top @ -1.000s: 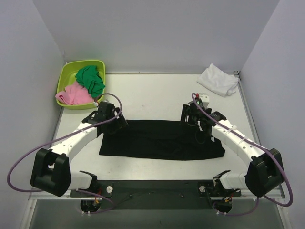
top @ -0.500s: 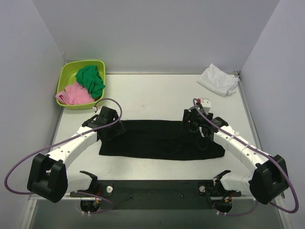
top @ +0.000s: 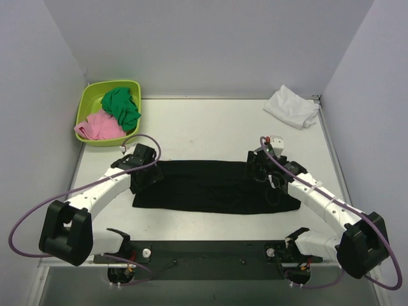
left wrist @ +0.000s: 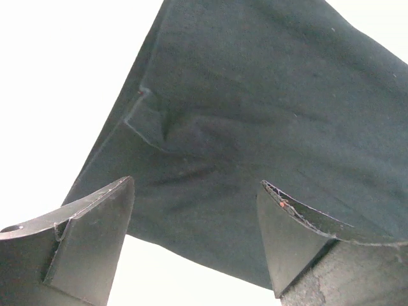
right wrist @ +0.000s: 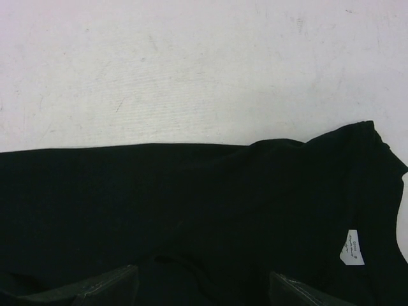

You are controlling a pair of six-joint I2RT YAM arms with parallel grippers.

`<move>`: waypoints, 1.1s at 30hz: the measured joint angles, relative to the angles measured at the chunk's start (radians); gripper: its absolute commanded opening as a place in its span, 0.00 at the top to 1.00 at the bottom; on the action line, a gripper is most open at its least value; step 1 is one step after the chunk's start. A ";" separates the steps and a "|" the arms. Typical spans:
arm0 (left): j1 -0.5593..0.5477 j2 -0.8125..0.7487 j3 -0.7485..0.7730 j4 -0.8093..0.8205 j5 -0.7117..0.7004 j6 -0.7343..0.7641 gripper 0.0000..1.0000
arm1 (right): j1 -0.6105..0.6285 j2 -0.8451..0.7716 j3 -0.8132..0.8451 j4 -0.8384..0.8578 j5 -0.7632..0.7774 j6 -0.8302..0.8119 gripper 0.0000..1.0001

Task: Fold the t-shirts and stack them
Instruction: Fold the other side of the tshirt into a rectangle

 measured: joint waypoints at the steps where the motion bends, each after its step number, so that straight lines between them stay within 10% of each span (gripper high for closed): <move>1: 0.009 0.006 0.000 0.000 -0.001 -0.002 0.15 | 0.000 -0.005 -0.002 0.000 0.000 0.000 0.17; 12: 0.138 0.078 0.000 0.046 0.036 -0.005 0.33 | 0.005 -0.041 -0.028 0.003 0.006 -0.013 0.17; 20: 0.165 0.095 -0.002 0.093 0.072 -0.006 0.73 | 0.005 -0.040 -0.049 0.008 0.007 -0.018 0.17; 22: 0.171 0.098 -0.005 0.104 0.079 -0.003 1.00 | 0.005 -0.040 -0.053 0.008 0.007 -0.018 0.17; 33: 0.187 0.101 0.002 0.103 0.077 0.024 1.00 | 0.005 -0.040 -0.062 0.015 0.006 -0.018 0.17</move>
